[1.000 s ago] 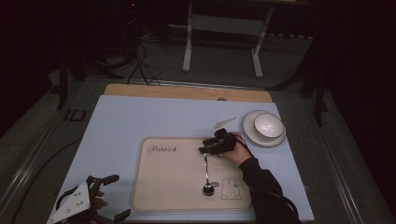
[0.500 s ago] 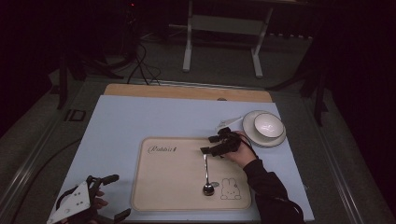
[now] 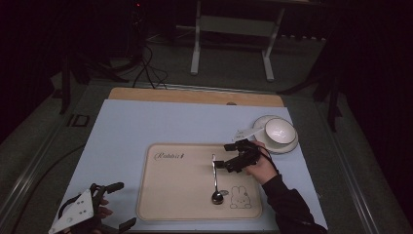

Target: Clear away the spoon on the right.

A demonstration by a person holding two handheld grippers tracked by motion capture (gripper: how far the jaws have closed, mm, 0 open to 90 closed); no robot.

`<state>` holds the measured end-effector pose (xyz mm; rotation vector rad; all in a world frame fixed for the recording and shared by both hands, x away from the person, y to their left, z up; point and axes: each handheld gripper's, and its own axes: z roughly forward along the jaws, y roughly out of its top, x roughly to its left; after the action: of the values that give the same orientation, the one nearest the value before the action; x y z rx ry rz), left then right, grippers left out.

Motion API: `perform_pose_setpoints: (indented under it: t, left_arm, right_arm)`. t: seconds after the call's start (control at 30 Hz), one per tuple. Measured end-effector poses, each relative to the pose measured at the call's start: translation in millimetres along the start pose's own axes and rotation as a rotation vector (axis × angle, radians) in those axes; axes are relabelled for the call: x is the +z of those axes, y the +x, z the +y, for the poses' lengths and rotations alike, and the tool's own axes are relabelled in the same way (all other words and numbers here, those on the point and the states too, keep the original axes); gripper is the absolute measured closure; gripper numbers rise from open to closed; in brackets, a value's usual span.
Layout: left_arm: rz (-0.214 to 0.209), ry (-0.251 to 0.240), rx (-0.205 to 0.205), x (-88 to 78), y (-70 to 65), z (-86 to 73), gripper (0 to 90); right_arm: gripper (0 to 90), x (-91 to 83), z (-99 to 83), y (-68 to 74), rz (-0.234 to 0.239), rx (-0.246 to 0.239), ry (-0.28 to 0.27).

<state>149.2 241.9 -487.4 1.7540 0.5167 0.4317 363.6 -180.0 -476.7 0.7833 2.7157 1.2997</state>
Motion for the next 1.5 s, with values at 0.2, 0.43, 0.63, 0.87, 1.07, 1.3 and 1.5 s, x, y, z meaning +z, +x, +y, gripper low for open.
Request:
perform_pose_setpoints:
  t: [0.2,0.43,0.63,0.87,1.07,1.3,1.5]
  left_arm:
    - [0.000,0.002,0.002,0.2,0.1,-0.1,0.0]
    - [0.001,0.002,0.003,0.3,-0.3,0.0,0.0]
    - [0.001,0.003,0.005,0.2,-0.5,0.1,0.0]
    - [0.001,0.002,0.005,0.1,-0.6,0.1,0.0]
    - [-0.001,0.004,0.006,0.3,-0.7,0.2,0.0]
    - [0.001,0.004,0.007,0.5,-0.9,0.2,0.0]
    - [-0.001,0.002,0.005,0.3,-0.9,0.3,0.0]
  right_arm:
    - [13.9,-12.7,-6.4,9.2,-0.006,-0.010,-0.023]
    - [13.8,-29.2,-19.4,22.5,-0.034,-0.012,-0.059]
    - [13.8,-37.4,-29.8,34.6,-0.052,-0.016,-0.097]
    - [13.8,-45.0,-43.6,45.0,-0.074,-0.013,-0.123]
    - [13.9,-53.8,-58.6,51.1,-0.098,0.006,-0.148]
    - [13.9,-61.9,-76.6,52.5,-0.157,0.021,-0.157]
    - [13.9,-65.3,-90.2,52.7,-0.184,0.037,-0.164]
